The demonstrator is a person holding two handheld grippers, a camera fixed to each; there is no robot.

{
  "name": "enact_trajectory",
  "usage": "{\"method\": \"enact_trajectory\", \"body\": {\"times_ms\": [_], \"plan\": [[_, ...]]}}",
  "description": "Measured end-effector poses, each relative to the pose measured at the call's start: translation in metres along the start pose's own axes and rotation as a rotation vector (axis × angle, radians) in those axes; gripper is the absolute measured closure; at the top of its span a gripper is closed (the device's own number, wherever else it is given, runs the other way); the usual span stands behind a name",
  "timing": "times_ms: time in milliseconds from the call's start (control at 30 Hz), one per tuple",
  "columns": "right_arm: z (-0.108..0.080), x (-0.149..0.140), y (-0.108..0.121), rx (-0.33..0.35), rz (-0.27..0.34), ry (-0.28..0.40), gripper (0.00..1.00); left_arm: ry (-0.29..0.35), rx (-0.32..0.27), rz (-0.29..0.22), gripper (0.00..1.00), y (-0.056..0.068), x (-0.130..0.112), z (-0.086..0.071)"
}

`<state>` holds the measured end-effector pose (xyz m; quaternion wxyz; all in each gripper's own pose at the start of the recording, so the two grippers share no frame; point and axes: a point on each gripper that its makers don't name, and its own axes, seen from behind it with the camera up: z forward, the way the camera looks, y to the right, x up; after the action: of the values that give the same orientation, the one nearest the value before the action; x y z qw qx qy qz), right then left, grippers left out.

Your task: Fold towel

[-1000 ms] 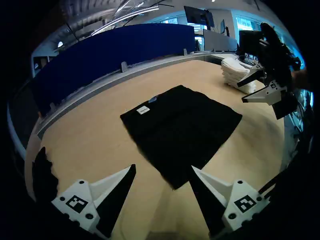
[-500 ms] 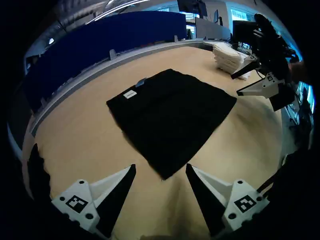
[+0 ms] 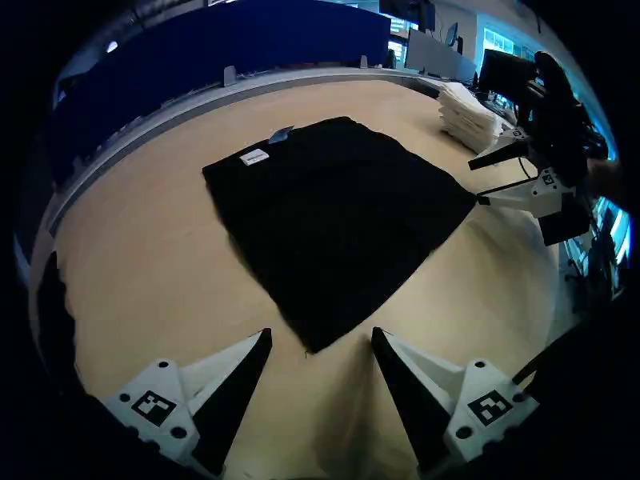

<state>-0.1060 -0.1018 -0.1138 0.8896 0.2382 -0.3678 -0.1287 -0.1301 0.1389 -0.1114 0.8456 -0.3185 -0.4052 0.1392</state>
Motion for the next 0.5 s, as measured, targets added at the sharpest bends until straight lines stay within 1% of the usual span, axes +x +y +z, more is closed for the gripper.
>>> {"method": "enact_trajectory", "body": {"times_ms": [167, 233, 300, 433, 500], "plan": [[0.002, -0.004, -0.002, 0.007, -0.001, -0.011, 0.09, -0.007, -0.004, 0.013, 0.08, 0.0, 0.0, 0.001], [0.003, -0.006, -0.003, 0.011, 0.0, -0.017, 0.12, -0.01, -0.005, 0.016, 0.08, 0.0, 0.0, 0.001], [0.004, -0.009, -0.003, 0.014, 0.002, -0.024, 0.15, -0.012, -0.004, 0.017, 0.1, 0.0, -0.001, 0.001], [0.007, -0.014, -0.002, 0.02, 0.014, -0.04, 0.22, -0.014, 0.007, 0.011, 0.19, -0.002, -0.001, 0.003], [0.008, -0.016, -0.002, 0.023, 0.021, -0.045, 0.25, -0.017, 0.013, 0.008, 0.2, -0.003, -0.001, 0.003]]}}
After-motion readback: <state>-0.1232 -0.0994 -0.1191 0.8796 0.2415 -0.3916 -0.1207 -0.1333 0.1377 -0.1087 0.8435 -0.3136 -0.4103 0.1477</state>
